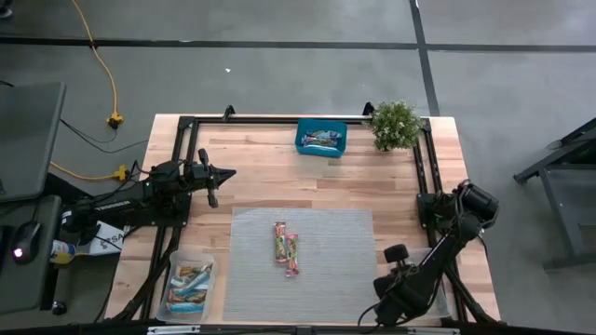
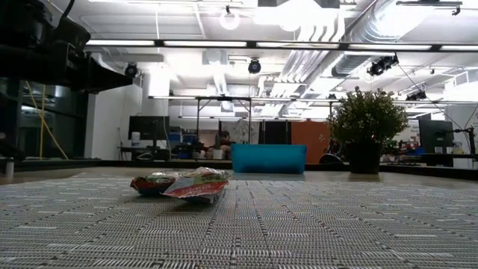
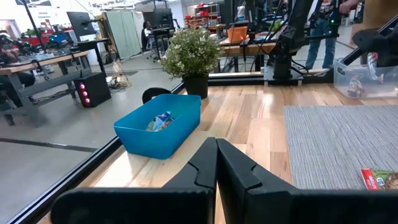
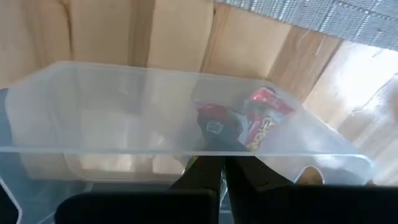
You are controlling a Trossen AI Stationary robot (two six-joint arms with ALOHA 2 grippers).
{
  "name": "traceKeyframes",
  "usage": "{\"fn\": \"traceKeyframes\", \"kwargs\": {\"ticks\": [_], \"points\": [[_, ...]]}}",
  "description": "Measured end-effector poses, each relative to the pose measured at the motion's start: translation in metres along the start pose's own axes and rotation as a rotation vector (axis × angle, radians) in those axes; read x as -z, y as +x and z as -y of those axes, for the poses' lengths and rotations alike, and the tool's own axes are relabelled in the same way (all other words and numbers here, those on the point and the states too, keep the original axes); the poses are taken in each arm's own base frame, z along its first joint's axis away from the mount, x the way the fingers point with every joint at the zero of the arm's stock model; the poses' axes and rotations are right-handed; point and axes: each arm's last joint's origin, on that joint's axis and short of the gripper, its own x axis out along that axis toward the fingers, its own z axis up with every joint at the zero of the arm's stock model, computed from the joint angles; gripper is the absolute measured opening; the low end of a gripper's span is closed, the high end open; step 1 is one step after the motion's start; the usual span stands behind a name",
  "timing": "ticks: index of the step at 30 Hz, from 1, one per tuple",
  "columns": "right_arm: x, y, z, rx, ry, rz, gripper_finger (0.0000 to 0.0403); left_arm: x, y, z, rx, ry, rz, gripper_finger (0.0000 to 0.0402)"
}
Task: Pick and place Granola Bars by type
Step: Put the red granola bar into the right transparent bin
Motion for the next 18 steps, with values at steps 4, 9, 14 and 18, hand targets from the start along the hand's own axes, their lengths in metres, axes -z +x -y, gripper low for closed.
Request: {"fn": "traceKeyframes", "kwargs": {"ticks": [4,9,14,18], "points": [[0.0,-0.0005,0.0009,0.013,-0.001,0.008,0.0001,0.0,0.0,0.0,0.0,0.0,0.0,0.0001],[0.0001,-0.0005,0.001,0.013,0.004,0.008,0.0003,0.0,0.0,0.0,0.0,0.0,0.0,0.0001],[0.0003,-0.0006,0.0011,0.012,0.017,0.005,0.0033,0.0,0.0,0.0,0.0,0.0,0.0,0.0001],[0.0005,-0.0007,0.0017,0.022,0.035,0.008,0.0077,-0.0001,0.0,0.0,0.0,0.0,0.0,0.0001]]}}
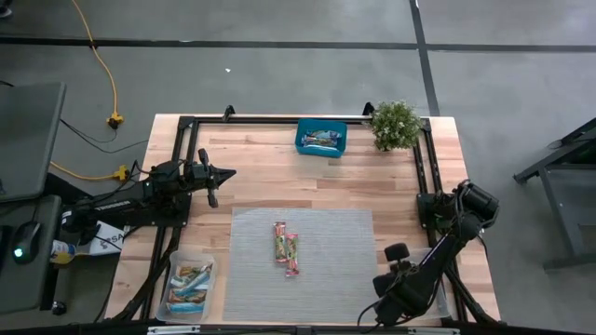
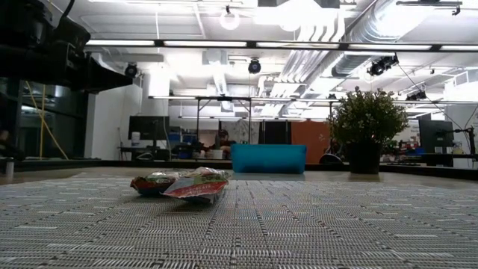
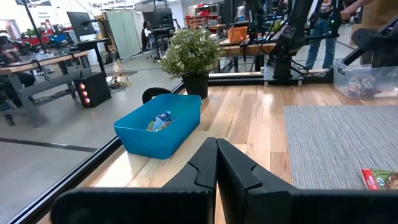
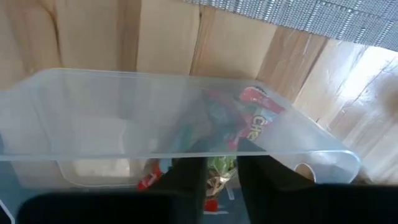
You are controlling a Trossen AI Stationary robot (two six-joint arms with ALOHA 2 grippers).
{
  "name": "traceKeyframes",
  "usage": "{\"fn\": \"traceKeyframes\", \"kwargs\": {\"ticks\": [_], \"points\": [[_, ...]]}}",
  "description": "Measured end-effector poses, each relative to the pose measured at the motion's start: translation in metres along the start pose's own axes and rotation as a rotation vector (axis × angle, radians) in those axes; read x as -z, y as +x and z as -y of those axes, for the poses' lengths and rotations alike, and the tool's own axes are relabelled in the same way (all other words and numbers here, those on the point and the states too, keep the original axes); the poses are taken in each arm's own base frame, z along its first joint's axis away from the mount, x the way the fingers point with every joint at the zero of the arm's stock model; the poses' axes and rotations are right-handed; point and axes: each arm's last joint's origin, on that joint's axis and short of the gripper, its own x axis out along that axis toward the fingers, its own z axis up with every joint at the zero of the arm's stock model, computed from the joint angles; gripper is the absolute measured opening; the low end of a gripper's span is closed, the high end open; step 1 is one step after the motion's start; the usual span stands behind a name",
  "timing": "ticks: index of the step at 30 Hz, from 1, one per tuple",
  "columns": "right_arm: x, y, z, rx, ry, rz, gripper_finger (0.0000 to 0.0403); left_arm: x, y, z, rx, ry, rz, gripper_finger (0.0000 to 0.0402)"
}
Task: Pick and place Granola Bars by type
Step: Put the red granola bar into the right transparent bin
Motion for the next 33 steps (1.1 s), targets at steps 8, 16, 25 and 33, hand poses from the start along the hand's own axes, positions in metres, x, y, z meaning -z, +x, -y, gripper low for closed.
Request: {"fn": "traceKeyframes", "kwargs": {"ticks": [8,16,25,33], "points": [[0.004,-0.016,0.004,0.079,0.046,-0.007,0.0137,0.0,0.0,0.0,0.0,0.0,0.0,0.0001],[-0.001,-0.067,0.013,0.113,0.117,0.139,0.0147,0.0,0.0,0.0,0.0,0.0,0.0,0.0001],[-0.03,-0.142,0.052,0.023,0.451,0.545,0.0148,0.0,0.0,0.0,0.0,0.0,0.0,0.0001],[-0.072,-0.187,0.098,-0.169,0.562,0.895,0.0157,0.0,0.0,0.0,0.0,0.0,0.0,0.0001]]}}
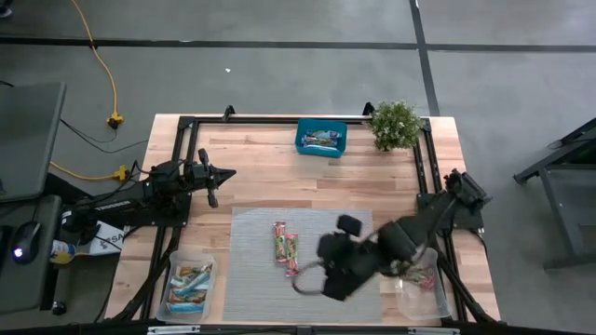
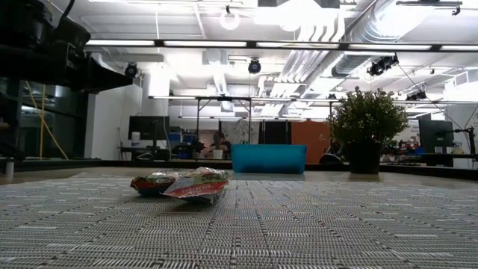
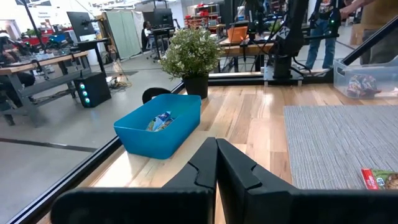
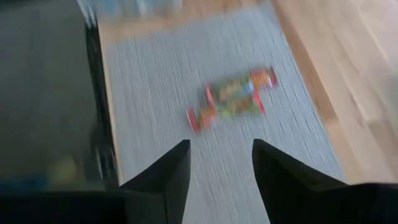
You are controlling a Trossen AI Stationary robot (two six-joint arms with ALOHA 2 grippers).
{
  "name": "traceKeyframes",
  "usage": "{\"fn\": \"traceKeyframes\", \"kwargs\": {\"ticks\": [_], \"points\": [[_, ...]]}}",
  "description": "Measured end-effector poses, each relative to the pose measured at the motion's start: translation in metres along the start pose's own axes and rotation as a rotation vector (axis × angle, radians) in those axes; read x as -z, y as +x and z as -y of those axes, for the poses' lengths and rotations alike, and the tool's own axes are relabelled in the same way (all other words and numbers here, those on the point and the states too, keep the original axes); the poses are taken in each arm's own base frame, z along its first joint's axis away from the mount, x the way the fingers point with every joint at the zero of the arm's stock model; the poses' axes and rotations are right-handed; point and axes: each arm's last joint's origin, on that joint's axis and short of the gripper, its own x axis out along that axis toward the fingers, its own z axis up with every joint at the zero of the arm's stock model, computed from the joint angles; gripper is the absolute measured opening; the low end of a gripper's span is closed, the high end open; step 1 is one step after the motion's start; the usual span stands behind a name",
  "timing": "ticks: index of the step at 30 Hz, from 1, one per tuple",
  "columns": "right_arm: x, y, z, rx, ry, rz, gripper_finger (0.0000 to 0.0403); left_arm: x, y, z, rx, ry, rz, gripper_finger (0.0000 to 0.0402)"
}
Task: Pick and place Granola Bars by type
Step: Put the red granola bar into the right transparent bin
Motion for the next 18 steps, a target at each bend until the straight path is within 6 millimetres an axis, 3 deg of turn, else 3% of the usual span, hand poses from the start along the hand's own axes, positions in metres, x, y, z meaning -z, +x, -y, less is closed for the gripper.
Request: {"fn": "traceKeyframes", "kwargs": {"ticks": [4,10,18], "points": [[-0.025,0.019,0.012,-0.081,0.116,0.054,0.0177,0.0,0.0,0.0,0.0,0.0,0.0,0.0001],[-0.047,0.055,0.037,-0.188,0.363,0.076,0.0208,0.0,0.0,0.0,0.0,0.0,0.0,0.0001],[-0.041,0.109,0.067,-0.271,0.597,0.046,0.0218,0.0,0.0,0.0,0.0,0.0,0.0,0.0001]]}}
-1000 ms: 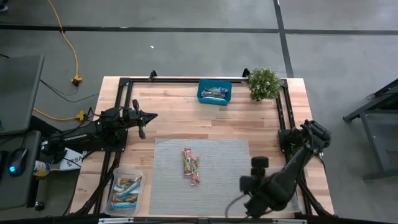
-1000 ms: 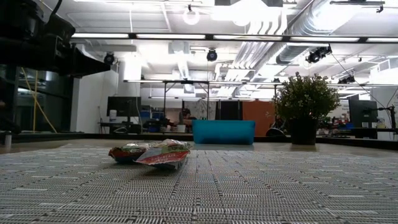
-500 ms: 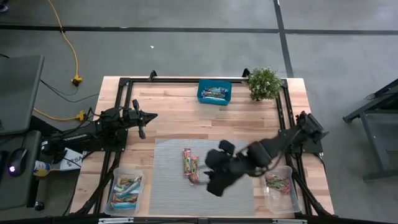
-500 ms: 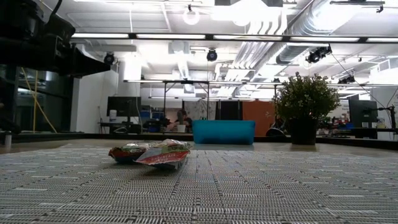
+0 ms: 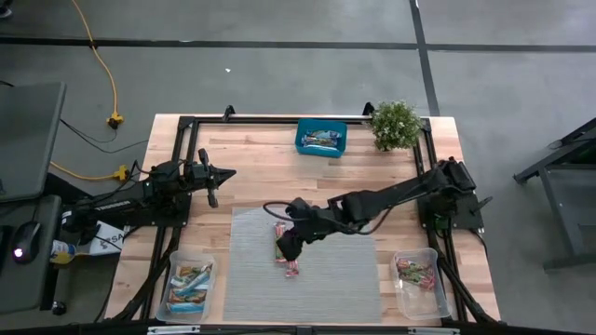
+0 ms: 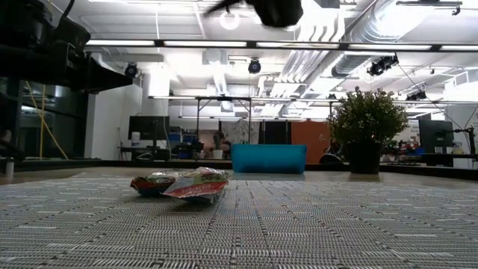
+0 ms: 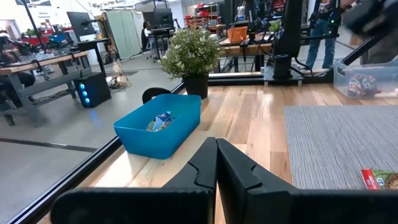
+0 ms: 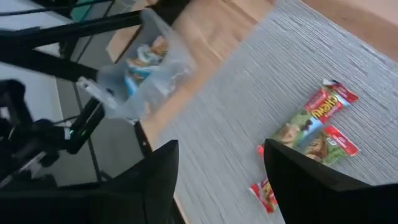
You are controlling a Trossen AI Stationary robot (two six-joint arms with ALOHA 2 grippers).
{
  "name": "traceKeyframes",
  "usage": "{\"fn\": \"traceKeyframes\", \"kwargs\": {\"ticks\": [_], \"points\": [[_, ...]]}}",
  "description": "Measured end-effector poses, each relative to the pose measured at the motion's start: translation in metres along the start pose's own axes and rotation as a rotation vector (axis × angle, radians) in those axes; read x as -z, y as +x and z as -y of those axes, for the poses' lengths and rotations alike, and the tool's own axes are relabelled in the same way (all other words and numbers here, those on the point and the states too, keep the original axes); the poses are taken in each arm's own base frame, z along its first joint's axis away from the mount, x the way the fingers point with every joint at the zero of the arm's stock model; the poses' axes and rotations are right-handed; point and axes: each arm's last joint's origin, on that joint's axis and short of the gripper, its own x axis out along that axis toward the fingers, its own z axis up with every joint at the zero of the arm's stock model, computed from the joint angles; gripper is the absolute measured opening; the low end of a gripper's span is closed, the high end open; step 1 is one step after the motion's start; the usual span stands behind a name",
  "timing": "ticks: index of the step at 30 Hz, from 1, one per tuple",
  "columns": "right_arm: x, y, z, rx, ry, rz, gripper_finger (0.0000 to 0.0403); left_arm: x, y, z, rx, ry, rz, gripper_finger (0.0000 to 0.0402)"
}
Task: Pick and place Granola Bars by type
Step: Put the red granola bar into the right transparent bin
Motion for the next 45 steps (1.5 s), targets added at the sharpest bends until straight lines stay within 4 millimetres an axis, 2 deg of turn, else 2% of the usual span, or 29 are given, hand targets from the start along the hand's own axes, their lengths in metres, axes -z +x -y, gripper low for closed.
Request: {"fn": "traceKeyframes", "kwargs": {"ticks": [6,13,19,24,30,34,40,45], "points": [[0.004,0.026,0.041,0.045,0.088,-0.018,0.0218,0.0,0.0,0.0,0.0,0.0,0.0,0.0001],[0.007,0.048,0.084,0.018,0.126,-0.029,0.0218,0.0,0.0,0.0,0.0,0.0,0.0,0.0001],[0.005,0.057,0.119,0.021,0.15,0.004,0.0219,0.0,0.0,0.0,0.0,0.0,0.0,0.0001],[-0.003,0.058,0.136,0.051,0.083,0.023,0.0219,0.0,0.0,0.0,0.0,0.0,0.0,0.0001],[-0.015,0.057,0.139,0.028,-0.022,0.035,0.0219,0.0,0.0,0.0,0.0,0.0,0.0,0.0001],[-0.022,0.055,0.132,-0.001,-0.025,0.048,0.0219,0.0,0.0,0.0,0.0,0.0,0.0,0.0001],[-0.04,0.051,0.098,-0.076,-0.164,0.061,0.0219,0.0,0.0,0.0,0.0,0.0,0.0,0.0001],[-0.057,0.07,0.073,-0.031,-0.235,-0.012,0.0219,0.0,0.0,0.0,0.0,0.0,0.0,0.0001]]}}
